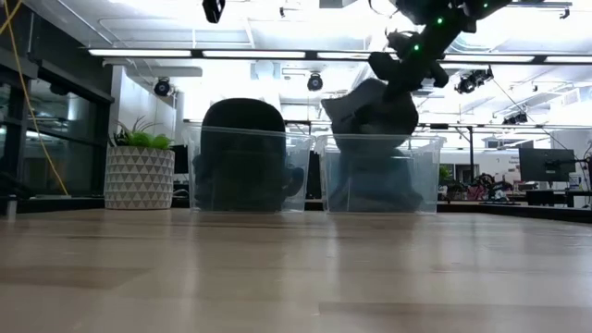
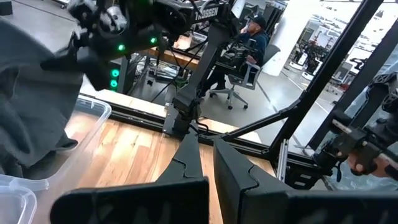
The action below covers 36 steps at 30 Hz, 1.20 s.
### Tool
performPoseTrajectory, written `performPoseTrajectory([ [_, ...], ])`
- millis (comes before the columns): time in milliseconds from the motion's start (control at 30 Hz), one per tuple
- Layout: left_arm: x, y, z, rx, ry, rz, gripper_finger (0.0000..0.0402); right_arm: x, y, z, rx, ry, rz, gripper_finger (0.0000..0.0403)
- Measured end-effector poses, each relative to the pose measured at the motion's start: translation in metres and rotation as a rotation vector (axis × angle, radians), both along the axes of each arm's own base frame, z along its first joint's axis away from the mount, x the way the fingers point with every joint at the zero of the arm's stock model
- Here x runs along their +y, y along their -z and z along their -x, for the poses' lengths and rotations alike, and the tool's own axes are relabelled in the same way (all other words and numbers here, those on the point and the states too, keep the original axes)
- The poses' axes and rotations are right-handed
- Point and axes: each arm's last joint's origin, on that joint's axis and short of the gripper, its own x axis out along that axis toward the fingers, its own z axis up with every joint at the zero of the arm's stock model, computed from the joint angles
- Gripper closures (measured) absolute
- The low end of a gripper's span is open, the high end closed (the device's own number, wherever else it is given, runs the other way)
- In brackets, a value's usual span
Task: Pick & Place hat
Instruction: Put the gray cap into the right transparent bin
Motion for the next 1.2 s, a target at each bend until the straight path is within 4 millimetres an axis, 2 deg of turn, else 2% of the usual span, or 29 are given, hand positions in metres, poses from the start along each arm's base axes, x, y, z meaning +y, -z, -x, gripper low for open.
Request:
performPoseTrajectory([
  [433,0.000,0.000,0.000,-0.004,-0.003,-0.005,0.0402,-0.011,0.041,-0.018,0.040,0.072,-0.175,0.0393],
  [667,0.000,0.000,0.000,-0.002,-0.004,-0.005,0.0402,-0.011,0.046,-0.019,0.058,0.050,-0.217,0.0391],
  [967,0.001,0.002,0.001,0.031,-0.035,-0.014,0.0402,-0.003,0.054,-0.008,0.141,0.022,-0.354,0.0300],
  [1200,-0.002,0.003,0.010,0.069,-0.036,-0.028,0.0402,0.003,0.036,0.009,0.107,0.037,-0.348,0.0248],
])
